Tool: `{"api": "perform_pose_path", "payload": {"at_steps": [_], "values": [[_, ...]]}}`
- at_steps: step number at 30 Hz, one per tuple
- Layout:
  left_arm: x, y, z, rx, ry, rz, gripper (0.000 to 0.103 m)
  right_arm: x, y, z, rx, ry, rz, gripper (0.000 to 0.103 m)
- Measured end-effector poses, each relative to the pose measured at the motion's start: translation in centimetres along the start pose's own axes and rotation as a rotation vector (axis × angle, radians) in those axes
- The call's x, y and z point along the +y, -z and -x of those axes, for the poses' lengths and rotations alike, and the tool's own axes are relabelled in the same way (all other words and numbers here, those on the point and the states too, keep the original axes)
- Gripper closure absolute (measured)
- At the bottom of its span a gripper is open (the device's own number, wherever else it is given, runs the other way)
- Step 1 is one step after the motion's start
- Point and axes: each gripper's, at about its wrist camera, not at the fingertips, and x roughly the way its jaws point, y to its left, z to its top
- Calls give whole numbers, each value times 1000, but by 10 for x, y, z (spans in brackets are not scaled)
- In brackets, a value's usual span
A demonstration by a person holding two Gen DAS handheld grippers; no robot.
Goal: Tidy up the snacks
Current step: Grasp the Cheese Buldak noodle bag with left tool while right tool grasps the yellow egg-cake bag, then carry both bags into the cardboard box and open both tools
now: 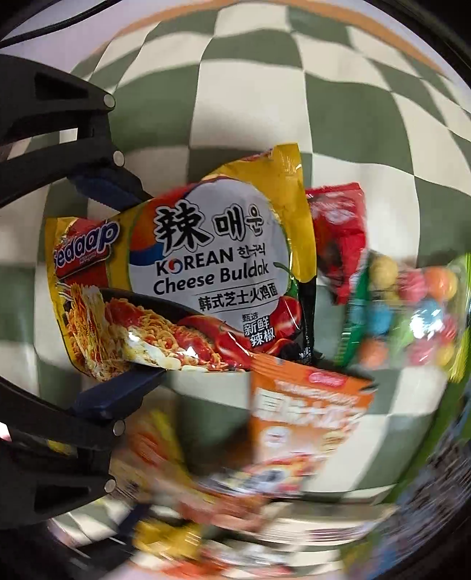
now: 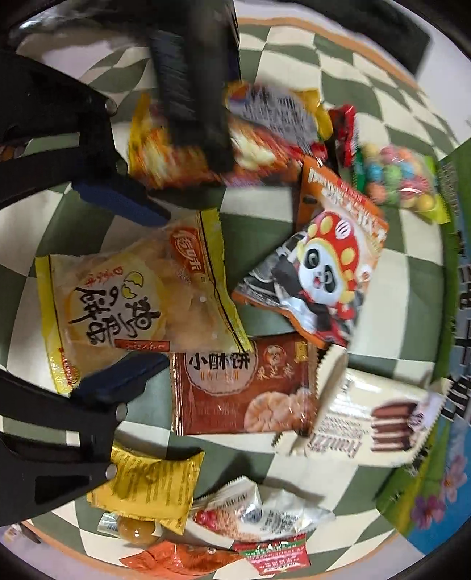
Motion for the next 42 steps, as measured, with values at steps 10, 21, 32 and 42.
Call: {"api": "perform_pose_path", "payload": {"at_steps": [10,21,32,42], "values": [[8,23,-5,31,-6,-36,15,-39,-1,-35,65,-176,-407,41],[24,14,-10,9,38,56,17,16,-5,-66,119,-24,-242,28],[22,19,14,-73,32,53,18,57,23,-67,20,9,-228,58],[7,19,141,-230,130,33,18,33,33,4,-130,-184,-263,58]]}}
